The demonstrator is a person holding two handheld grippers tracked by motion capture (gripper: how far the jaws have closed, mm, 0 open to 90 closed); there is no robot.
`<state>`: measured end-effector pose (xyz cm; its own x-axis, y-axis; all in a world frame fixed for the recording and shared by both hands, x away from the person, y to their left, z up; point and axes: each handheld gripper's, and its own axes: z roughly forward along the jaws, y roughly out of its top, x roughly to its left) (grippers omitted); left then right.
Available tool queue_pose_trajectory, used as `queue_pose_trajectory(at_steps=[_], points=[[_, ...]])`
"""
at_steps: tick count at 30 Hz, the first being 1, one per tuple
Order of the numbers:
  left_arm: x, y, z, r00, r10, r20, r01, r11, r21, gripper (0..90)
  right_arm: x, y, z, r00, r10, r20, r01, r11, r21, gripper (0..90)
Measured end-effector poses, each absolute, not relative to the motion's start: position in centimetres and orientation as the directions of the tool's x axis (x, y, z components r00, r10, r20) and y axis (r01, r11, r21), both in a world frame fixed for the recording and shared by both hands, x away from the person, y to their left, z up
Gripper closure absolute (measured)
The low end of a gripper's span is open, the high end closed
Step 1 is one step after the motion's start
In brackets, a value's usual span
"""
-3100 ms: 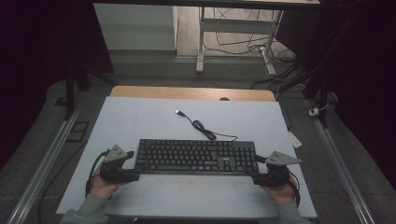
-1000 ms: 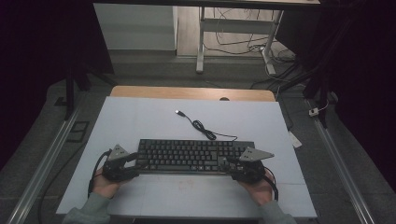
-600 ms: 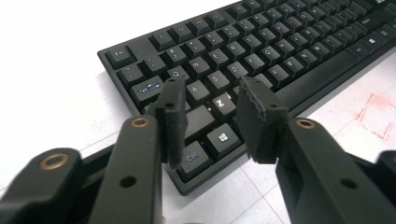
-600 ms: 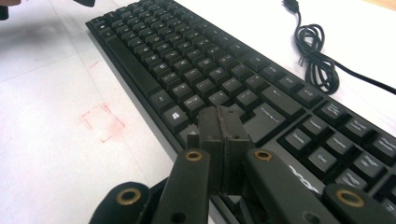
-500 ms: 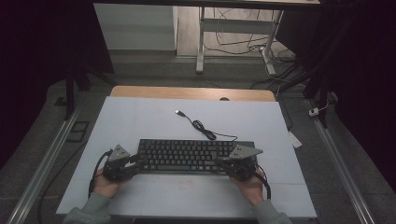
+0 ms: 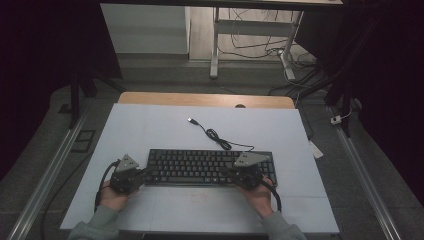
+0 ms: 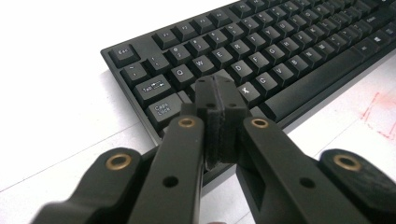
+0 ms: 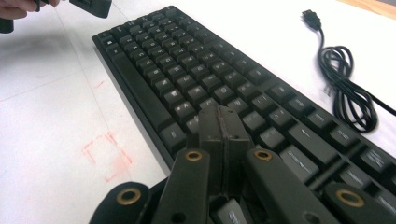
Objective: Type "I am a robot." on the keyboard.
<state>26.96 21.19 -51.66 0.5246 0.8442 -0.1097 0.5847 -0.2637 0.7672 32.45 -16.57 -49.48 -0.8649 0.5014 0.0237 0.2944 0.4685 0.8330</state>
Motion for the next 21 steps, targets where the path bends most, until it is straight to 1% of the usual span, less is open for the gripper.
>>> queue_pose_trajectory(at_steps=[5, 21], points=[[27.2, 21.0, -52.0, 0.522, 0.846, -0.104, 0.593, -0.273, 0.758, 89.3, 33.0, -15.5, -49.5, -0.868, 0.496, 0.015, 0.291, 0.483, 0.826, 89.4], [28.3, 20.4, -53.0, 0.503, 0.861, -0.079, 0.618, -0.294, 0.729, 89.2, 34.2, -13.2, -50.0, -0.86, 0.509, 0.033, 0.314, 0.478, 0.821, 89.4]])
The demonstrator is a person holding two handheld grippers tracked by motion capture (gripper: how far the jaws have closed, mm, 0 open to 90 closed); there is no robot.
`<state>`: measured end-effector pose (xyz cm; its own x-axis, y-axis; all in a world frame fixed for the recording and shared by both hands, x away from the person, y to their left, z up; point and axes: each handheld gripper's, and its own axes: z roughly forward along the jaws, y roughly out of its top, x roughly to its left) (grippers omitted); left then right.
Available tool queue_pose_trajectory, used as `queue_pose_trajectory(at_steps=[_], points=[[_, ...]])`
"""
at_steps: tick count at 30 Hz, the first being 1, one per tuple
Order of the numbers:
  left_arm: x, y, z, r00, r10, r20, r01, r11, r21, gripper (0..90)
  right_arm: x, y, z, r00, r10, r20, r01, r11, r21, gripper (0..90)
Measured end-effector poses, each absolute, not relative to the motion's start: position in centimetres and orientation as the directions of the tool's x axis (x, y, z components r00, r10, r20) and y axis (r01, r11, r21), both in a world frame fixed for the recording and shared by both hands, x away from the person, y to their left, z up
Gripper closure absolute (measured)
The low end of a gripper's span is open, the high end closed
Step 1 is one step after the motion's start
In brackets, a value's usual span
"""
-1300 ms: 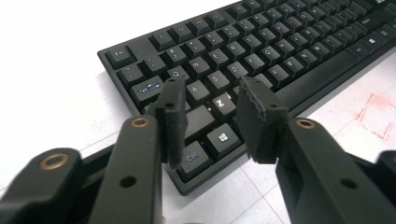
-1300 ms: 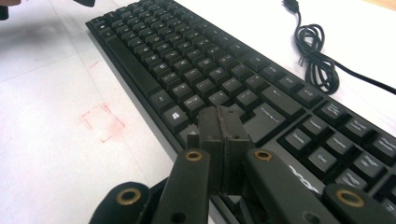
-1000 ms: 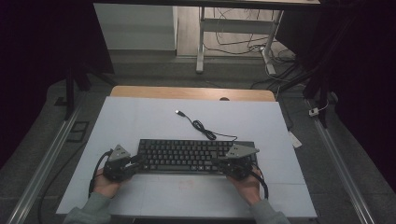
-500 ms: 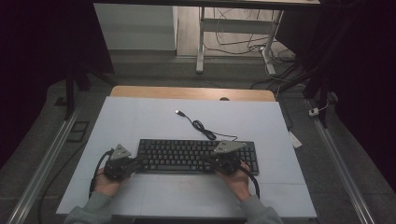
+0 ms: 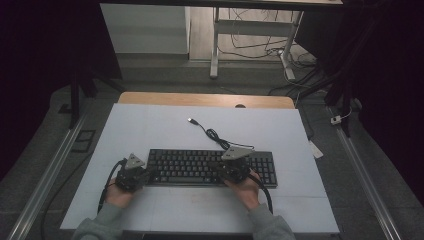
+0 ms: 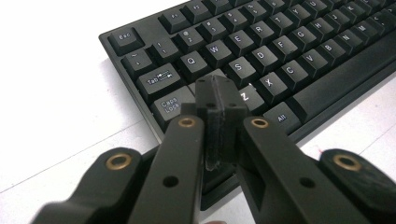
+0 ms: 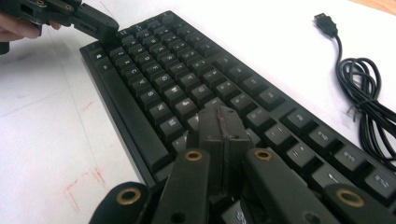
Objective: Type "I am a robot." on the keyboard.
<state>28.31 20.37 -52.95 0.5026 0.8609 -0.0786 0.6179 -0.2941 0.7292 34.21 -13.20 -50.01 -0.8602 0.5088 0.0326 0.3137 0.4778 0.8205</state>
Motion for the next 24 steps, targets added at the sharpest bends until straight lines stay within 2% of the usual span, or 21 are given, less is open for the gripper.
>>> queue_pose_trajectory(at_steps=[16, 24], points=[[28.3, 20.4, -53.1, 0.504, 0.86, -0.083, 0.623, -0.295, 0.725, 89.2, 35.8, -9.7, -50.4, -0.857, 0.513, 0.036, 0.335, 0.503, 0.797, 89.4], [28.4, 20.4, -53.2, 0.507, 0.858, -0.083, 0.622, -0.298, 0.724, 89.1, 36.5, -9.0, -51.2, -0.835, 0.548, 0.041, 0.371, 0.507, 0.778, 89.4]])
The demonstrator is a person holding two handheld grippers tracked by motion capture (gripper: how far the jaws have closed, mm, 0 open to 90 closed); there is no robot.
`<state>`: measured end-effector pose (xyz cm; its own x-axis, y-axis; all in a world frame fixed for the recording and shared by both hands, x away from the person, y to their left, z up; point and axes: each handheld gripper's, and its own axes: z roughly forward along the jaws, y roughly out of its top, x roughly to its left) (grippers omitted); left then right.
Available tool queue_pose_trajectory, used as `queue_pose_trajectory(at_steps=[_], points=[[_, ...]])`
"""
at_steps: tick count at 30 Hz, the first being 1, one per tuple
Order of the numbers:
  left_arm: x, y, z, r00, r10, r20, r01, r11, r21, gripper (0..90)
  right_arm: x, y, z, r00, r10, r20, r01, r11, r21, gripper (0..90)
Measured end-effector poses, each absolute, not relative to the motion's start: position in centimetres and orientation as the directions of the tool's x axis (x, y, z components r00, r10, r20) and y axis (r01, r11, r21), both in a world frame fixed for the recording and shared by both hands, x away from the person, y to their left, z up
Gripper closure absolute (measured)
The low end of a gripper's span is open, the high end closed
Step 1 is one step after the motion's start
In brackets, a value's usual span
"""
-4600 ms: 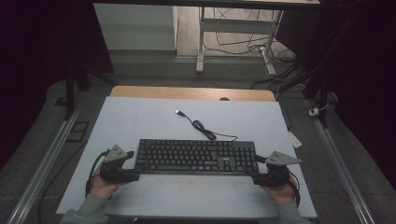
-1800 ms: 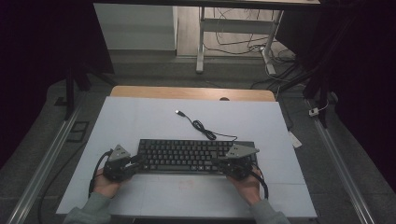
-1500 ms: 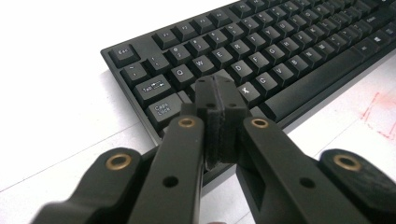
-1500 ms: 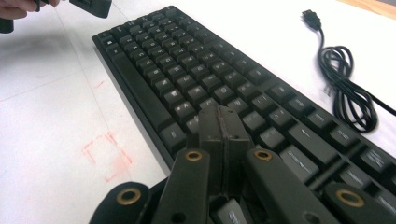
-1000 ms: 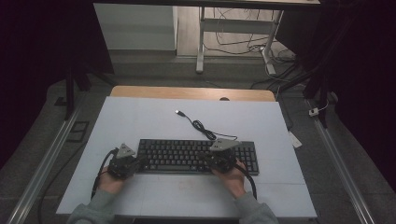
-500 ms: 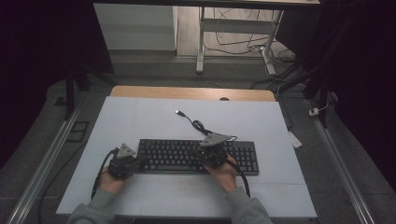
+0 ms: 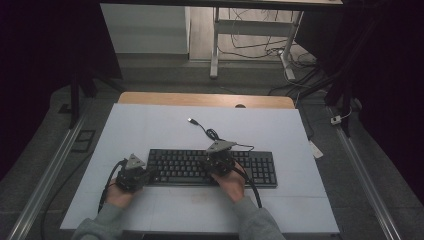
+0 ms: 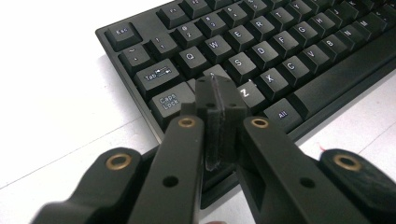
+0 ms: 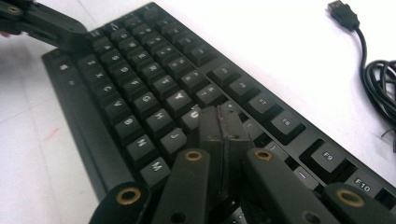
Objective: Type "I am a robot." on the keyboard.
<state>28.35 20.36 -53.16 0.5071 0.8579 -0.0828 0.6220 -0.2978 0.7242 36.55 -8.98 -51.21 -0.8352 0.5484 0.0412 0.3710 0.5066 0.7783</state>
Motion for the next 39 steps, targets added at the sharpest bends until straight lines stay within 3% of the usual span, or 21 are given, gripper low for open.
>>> queue_pose_trajectory(at_steps=[30, 39], points=[[28.4, 20.3, -53.4, 0.508, 0.857, -0.084, 0.628, -0.302, 0.717, 89.2, 37.2, -7.3, -51.7, -0.819, 0.573, -0.022, 0.378, 0.568, 0.731, 89.6], [28.2, 20.6, -52.9, 0.501, 0.86, -0.099, 0.608, -0.268, 0.748, 89.0, 35.9, -8.7, -50.0, -0.837, 0.546, -0.02, 0.322, 0.522, 0.79, 89.6]])
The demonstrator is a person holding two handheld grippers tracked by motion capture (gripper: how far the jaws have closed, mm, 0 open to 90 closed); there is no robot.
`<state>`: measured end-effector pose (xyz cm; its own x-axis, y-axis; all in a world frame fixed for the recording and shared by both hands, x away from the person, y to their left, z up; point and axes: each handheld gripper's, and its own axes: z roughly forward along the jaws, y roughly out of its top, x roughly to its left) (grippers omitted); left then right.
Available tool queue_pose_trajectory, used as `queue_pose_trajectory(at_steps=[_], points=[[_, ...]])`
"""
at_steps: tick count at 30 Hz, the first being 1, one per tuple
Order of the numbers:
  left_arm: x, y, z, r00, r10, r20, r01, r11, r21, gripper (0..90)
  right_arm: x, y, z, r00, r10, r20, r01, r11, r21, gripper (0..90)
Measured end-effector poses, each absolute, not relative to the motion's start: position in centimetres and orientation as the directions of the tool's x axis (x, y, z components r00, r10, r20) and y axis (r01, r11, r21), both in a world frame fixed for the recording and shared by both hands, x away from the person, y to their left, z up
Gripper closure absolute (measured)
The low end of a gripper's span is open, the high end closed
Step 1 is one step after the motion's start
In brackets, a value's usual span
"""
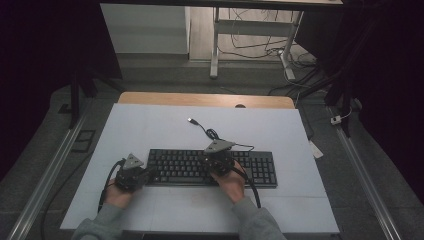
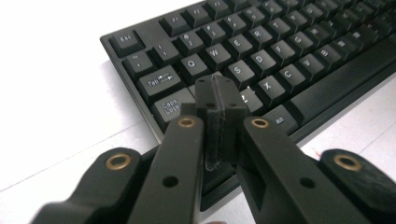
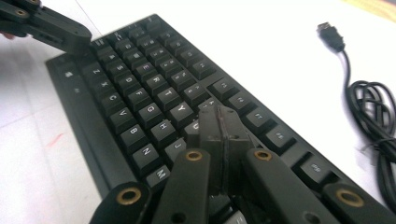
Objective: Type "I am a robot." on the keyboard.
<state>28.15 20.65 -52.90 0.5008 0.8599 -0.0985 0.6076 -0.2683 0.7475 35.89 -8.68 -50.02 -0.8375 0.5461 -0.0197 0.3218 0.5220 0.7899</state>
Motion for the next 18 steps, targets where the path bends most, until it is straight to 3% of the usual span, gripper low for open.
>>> queue_pose_trajectory(at_steps=[3, 8, 12, 15, 18], points=[[28.0, 20.7, -52.6, 0.497, 0.862, -0.1, 0.598, -0.257, 0.759, 88.5, 35.6, -9.5, -49.5, -0.843, 0.537, -0.017, 0.312, 0.515, 0.798, 88.9], [27.8, 20.9, -52.5, 0.497, 0.861, -0.11, 0.592, -0.244, 0.768, 82.6, 35.3, -10.7, -49.4, -0.844, 0.535, 0.017, 0.328, 0.492, 0.806, 71.3], [27.7, 21.1, -52.3, 0.491, 0.863, -0.116, 0.587, -0.229, 0.777, 72.8, 35.1, -11.6, -49.5, -0.846, 0.533, 0.032, 0.337, 0.487, 0.806, 61.3], [27.7, 21.1, -52.3, 0.486, 0.866, -0.118, 0.587, -0.223, 0.778, 60.6, 34.9, -12.3, -49.5, -0.845, 0.533, 0.034, 0.338, 0.484, 0.807, 56.6], [27.6, 21.2, -52.2, 0.483, 0.867, -0.125, 0.586, -0.214, 0.782, 54.7, 34.5, -13.2, -49.4, -0.84, 0.542, 0.032, 0.338, 0.476, 0.812, 53.5]])
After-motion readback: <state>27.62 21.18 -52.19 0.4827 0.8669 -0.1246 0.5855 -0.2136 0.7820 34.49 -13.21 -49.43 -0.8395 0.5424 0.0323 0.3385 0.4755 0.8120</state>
